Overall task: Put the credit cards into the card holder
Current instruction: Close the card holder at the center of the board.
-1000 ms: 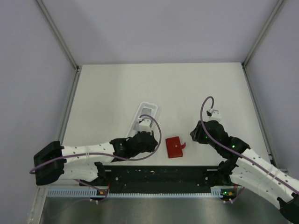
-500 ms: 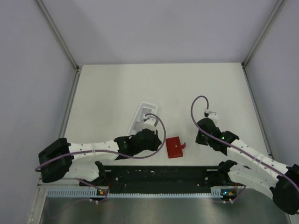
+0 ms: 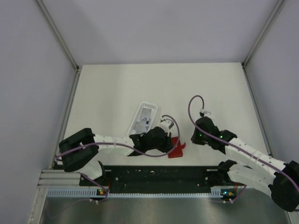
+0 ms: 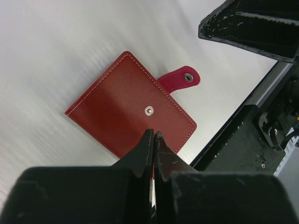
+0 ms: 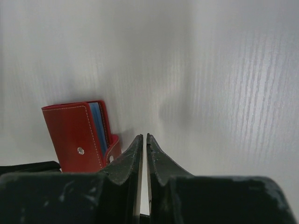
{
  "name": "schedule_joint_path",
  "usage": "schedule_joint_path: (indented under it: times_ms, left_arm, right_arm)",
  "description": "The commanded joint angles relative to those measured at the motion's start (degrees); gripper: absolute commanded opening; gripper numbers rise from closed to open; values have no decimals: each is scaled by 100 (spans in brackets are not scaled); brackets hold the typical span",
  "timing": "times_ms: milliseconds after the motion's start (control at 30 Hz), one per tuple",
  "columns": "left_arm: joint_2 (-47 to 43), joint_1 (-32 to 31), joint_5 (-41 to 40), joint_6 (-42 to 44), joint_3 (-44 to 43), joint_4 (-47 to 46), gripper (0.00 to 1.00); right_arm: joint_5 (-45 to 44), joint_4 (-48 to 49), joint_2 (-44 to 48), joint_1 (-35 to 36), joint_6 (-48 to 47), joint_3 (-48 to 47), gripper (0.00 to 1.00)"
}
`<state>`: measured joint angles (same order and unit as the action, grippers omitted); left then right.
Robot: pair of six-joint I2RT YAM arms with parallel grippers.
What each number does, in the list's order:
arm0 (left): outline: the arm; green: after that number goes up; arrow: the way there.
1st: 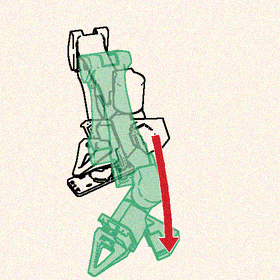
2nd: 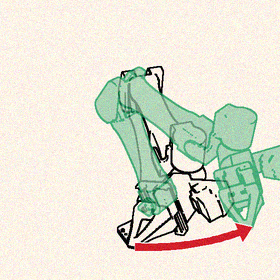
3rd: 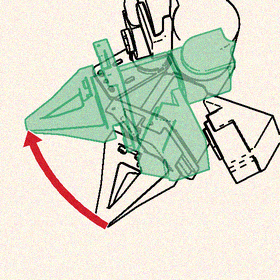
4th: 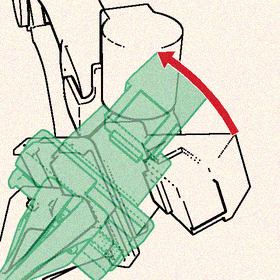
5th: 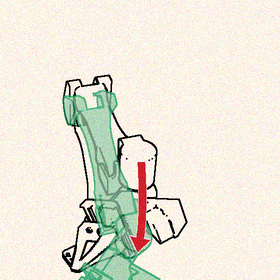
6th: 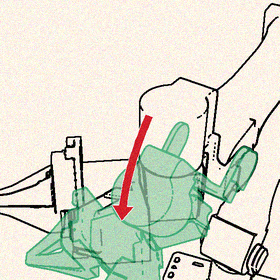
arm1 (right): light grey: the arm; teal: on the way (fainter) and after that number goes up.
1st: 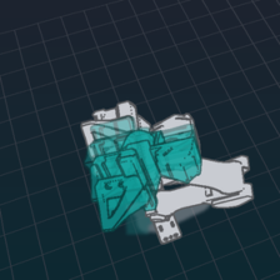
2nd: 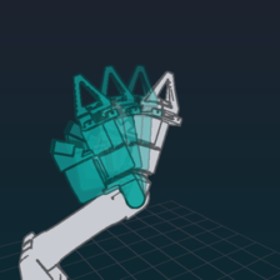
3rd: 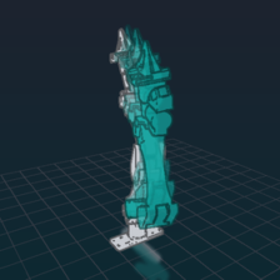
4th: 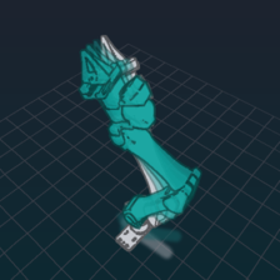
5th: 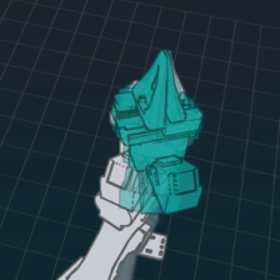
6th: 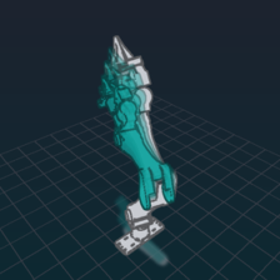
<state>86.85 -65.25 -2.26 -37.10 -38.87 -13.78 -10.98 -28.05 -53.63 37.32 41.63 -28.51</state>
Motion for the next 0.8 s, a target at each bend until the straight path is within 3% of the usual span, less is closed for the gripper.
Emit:
schedule_joint_path:
  times_ms: [0, 767]
  left_arm:
    - [174, 13, 200, -7, -95, -459, 0]
    - [324, 13, 191, -403, 618, -933, 0]
  right_arm:
    - [359, 414, 1, -41, -67, 65, 7]
    - [1344, 819, -69, -41, -23, 337, 7]
